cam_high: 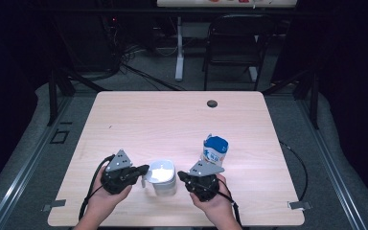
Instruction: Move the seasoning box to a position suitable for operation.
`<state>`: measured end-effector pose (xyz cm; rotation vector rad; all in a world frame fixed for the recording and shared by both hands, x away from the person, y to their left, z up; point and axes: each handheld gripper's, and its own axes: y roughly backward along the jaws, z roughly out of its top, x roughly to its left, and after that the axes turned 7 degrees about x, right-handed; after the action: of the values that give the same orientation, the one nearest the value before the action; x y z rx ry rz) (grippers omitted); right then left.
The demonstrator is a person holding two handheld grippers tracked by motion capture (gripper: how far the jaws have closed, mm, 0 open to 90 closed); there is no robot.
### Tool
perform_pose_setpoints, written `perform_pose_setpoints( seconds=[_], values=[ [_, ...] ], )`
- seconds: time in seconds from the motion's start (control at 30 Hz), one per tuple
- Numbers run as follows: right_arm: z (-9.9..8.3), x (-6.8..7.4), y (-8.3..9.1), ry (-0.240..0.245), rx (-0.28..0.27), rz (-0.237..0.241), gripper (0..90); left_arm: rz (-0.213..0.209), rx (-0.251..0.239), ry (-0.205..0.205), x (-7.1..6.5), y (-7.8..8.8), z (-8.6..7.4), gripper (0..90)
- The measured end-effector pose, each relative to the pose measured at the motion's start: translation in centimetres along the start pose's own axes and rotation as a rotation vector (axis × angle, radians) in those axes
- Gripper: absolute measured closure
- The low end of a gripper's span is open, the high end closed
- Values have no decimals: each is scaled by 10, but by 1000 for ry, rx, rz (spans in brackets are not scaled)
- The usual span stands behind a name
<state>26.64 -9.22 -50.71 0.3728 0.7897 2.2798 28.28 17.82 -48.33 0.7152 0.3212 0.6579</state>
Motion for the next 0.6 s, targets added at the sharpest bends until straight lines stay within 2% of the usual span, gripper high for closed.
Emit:
perform_pose_setpoints(
  seconds=[0.6],
  values=[
    [-1, 3, -5, 5, 3, 19, 900, -4, 0, 3, 0, 0, 0, 900]
  ],
)
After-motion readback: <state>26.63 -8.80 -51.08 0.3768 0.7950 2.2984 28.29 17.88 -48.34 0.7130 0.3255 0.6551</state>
